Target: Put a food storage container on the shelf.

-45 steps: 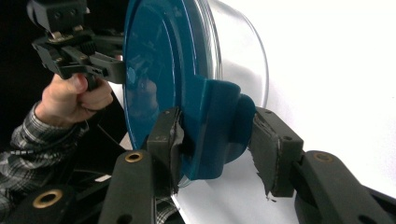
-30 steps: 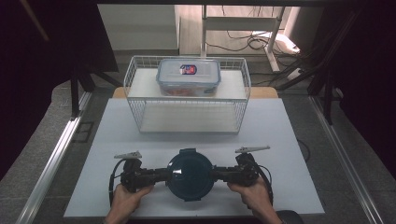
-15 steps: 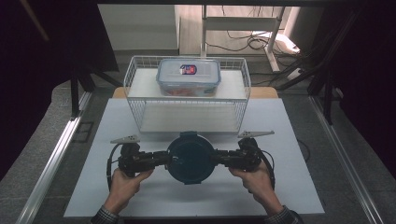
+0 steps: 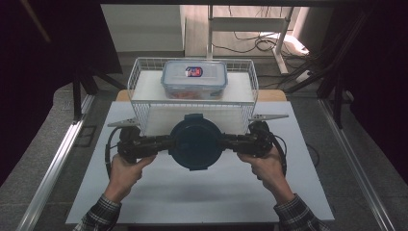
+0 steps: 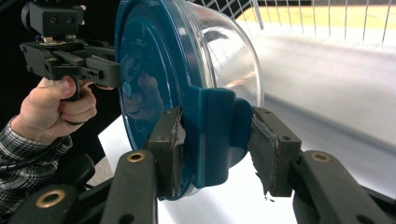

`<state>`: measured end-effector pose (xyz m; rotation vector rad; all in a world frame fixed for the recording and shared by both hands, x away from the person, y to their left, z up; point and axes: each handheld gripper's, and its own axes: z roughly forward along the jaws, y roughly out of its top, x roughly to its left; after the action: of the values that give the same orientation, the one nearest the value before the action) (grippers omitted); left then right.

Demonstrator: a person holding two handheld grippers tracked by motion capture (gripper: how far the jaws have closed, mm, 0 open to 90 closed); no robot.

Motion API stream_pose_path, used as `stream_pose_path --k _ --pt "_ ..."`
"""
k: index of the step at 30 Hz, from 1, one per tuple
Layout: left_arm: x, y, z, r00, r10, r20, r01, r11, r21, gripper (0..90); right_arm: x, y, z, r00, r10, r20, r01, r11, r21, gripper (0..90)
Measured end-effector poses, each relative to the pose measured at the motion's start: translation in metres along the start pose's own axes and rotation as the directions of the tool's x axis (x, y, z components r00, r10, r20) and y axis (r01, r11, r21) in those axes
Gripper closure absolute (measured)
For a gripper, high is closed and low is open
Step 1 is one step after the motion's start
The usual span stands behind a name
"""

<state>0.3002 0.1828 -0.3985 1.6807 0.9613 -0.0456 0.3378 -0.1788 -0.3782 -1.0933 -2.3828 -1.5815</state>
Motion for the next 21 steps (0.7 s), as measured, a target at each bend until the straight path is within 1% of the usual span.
stream_pose_path --k 5,13,16,21 --pt "-0.003 0.019 -0.004 0.9999 0.014 -0.007 -0.014 0.9997 -0.019 57.1 0.001 0.019 -0.004 0.9999 -0.014 -0.003 0.014 1.0 -0.02 55.8" --pt "-0.007 0.051 -0.013 0.999 0.037 -0.023 -0.038 0.9982 -0.047 57.1 0.004 0.048 -0.008 0.9997 -0.022 -0.011 0.022 0.999 -0.047 55.9" --pt "-0.009 0.063 -0.017 0.9986 0.045 -0.027 -0.046 0.9974 -0.056 57.0 0.006 0.061 -0.011 0.9992 -0.039 -0.007 0.038 0.998 -0.056 55.9" --pt "-0.01 0.082 -0.023 0.9977 0.061 -0.031 -0.063 0.9957 -0.069 57.0 0.011 0.08 -0.014 0.9987 -0.052 -0.003 0.051 0.996 -0.067 55.8"
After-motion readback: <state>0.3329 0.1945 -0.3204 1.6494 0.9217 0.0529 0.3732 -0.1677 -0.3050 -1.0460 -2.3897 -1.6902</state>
